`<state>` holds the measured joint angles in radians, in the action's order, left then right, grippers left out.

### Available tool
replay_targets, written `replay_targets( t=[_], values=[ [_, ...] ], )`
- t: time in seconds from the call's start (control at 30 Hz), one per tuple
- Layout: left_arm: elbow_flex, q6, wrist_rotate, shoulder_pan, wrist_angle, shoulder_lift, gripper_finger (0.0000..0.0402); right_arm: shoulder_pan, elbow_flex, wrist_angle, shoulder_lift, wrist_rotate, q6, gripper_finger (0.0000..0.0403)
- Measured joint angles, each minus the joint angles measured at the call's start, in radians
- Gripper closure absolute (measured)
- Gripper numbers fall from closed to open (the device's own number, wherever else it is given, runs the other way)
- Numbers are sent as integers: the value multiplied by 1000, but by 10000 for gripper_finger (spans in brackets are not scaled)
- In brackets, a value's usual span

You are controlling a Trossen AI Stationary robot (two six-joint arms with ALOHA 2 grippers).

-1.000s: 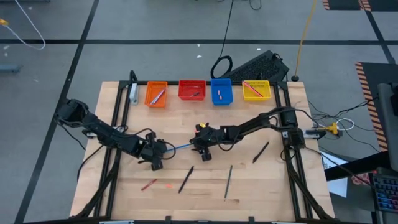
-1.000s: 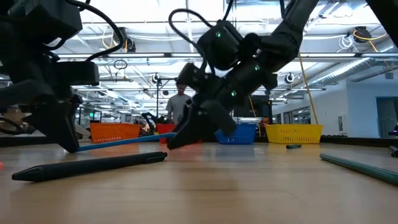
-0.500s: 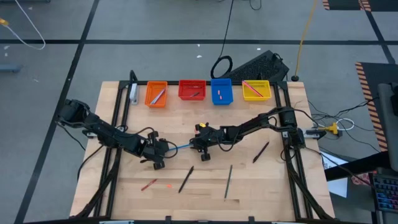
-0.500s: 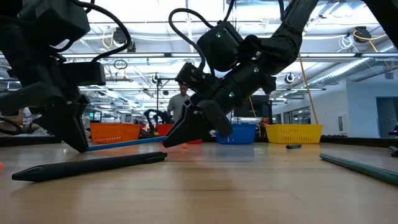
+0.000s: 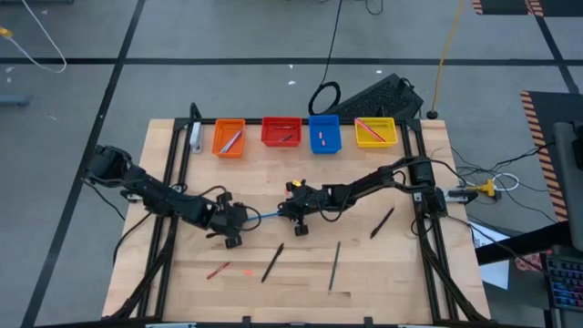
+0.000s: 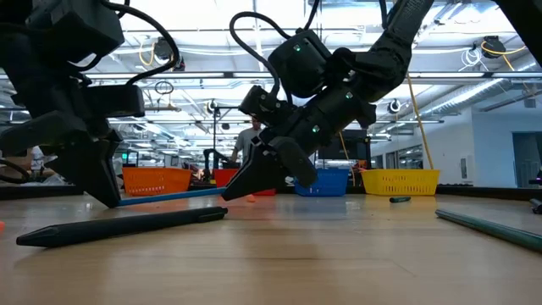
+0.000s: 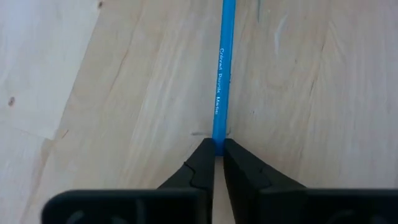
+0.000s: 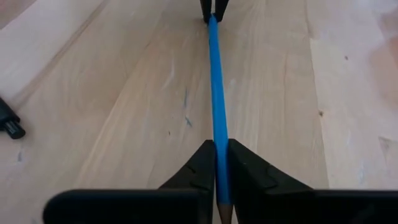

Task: Sort crayons/erasers/pens/pencils in bins
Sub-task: Put the blue pencil into the yellow basket

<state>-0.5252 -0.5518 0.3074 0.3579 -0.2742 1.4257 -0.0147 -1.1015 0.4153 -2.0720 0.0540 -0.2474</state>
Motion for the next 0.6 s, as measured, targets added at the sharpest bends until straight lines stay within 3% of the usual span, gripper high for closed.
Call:
replay_targets(
  t=[0.13,0.37,0.47,0.6],
  values=[
    [-51,-11,-70,1,-116,-28,320,-1,0,3,0,1,11,372],
    [-138,-54,-80,1,-328,-155,232,0,0,5,3,0,11,377],
    [-126,-55,-47,0,-335,-247,223,5,0,-19,24,0,-1,374],
    [-94,-11,5,0,-288,-374,241,29,1,-133,98,-6,-42,373]
  ],
)
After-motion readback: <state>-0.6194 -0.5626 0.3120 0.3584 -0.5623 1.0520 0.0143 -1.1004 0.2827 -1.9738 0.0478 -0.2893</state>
